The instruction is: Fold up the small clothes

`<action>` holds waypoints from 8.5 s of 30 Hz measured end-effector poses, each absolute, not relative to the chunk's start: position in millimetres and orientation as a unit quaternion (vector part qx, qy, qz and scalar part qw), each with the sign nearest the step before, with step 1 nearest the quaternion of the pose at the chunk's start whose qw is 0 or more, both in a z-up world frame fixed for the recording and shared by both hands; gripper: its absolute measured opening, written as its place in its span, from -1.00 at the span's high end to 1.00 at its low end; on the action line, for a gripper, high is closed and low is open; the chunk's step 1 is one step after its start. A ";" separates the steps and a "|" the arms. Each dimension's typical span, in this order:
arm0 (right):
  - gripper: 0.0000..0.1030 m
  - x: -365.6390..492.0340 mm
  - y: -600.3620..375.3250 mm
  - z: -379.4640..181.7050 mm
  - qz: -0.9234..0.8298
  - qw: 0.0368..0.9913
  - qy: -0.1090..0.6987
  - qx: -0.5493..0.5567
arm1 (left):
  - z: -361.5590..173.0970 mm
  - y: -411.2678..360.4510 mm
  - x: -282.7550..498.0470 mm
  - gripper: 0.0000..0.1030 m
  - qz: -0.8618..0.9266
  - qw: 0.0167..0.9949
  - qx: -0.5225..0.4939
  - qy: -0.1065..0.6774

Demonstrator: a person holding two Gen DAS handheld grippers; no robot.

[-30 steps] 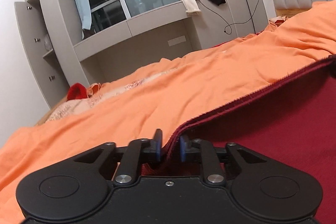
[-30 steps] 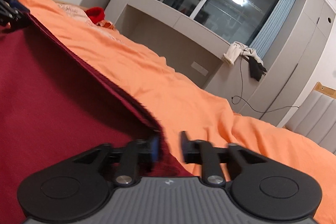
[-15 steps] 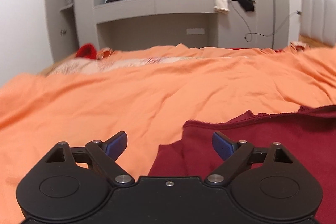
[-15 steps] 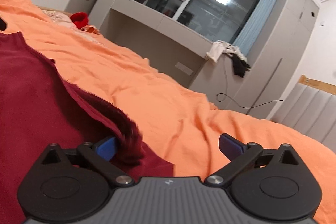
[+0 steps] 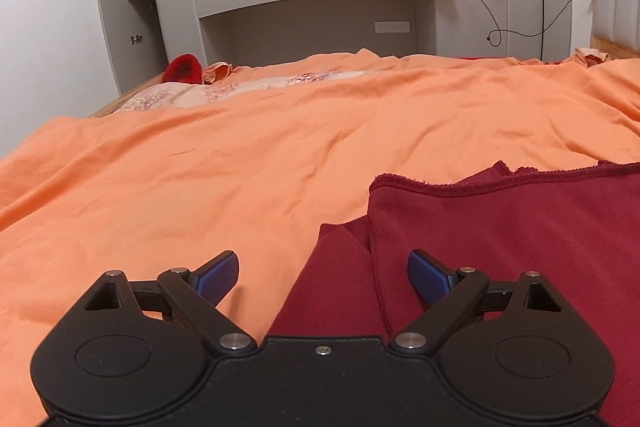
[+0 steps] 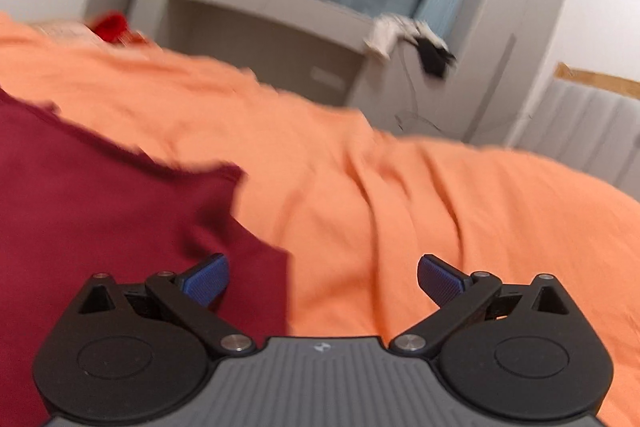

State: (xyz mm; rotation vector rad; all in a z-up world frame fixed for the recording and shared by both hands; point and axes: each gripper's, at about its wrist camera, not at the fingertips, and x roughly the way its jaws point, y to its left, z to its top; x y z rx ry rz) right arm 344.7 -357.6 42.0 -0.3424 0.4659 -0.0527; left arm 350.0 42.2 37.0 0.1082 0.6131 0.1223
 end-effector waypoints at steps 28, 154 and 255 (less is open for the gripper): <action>-1.00 222.4 -318.6 105.8 0.066 0.990 0.122 -0.032 | 67.9 55.1 224.1 -0.99 0.059 0.969 -0.104 0.216; -1.00 205.3 -335.1 90.2 0.018 0.992 0.128 0.007 | 101.5 -99.3 273.4 0.72 -0.039 0.987 -0.034 0.152; -0.67 277.4 -453.1 59.4 0.152 0.922 0.311 0.173 | 76.6 -224.2 211.6 -0.92 -0.303 0.935 0.019 0.181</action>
